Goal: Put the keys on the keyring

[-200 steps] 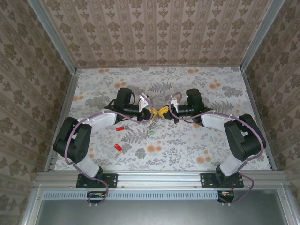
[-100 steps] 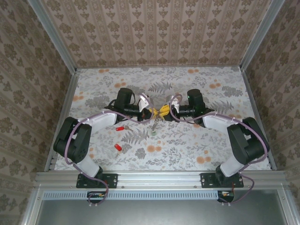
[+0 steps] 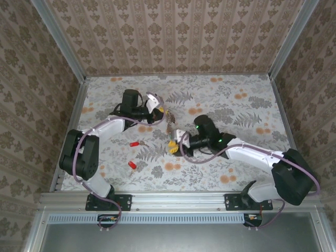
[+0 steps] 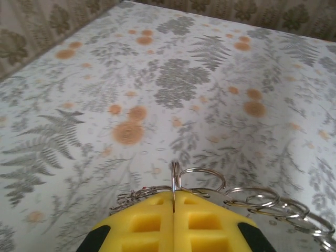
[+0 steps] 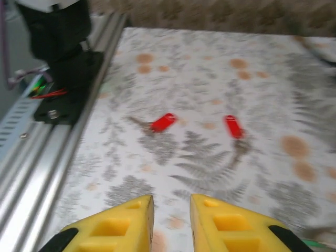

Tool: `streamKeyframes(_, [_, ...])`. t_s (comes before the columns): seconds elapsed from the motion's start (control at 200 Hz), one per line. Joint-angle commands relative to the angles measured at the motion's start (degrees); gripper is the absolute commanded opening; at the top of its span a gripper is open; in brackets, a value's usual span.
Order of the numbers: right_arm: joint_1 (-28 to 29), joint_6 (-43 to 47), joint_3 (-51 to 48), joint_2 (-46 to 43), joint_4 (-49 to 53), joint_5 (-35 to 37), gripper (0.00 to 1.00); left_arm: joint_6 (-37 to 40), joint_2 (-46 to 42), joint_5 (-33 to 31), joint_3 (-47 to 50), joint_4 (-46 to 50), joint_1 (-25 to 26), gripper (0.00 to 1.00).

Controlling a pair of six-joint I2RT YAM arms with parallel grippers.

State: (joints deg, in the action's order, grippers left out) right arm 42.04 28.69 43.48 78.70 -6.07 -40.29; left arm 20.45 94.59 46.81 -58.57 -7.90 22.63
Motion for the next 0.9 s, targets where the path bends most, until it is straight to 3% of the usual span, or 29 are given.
streamKeyframes(0.0, [7.3, -0.61, 3.97, 5.76, 3.58, 8.89, 0.27, -2.63, 1.51, -0.03, -2.91, -0.22, -1.25, 0.0])
streamKeyframes(0.14, [13.61, -2.32, 10.86, 15.64, 4.32, 12.25, 0.29, -3.21, 2.57, -1.44, -3.82, 0.61, -2.39, 0.0])
streamKeyframes(0.355, [16.93, -7.73, 21.4, 27.95, 6.4, 10.95, 0.33, -2.66, 1.19, -1.76, -3.18, 1.18, -4.01, 0.0])
streamKeyframes(0.53, [17.46, -11.57, 28.0, 36.11, 7.36, 12.08, 0.34, -2.69, -0.01, -1.73, -1.96, 1.1, -4.77, 0.0])
streamKeyframes(0.665, [17.38, -13.61, 30.06, 39.37, 5.3, 13.38, 0.39, -2.44, -0.41, -1.6, -1.94, 1.98, -5.1, 0.0])
streamKeyframes(0.895, [17.28, -16.77, 33.55, 43.55, 6.02, 13.54, 0.38, -2.03, -0.63, -1.1, -2.02, 2.27, -5.43, 0.0])
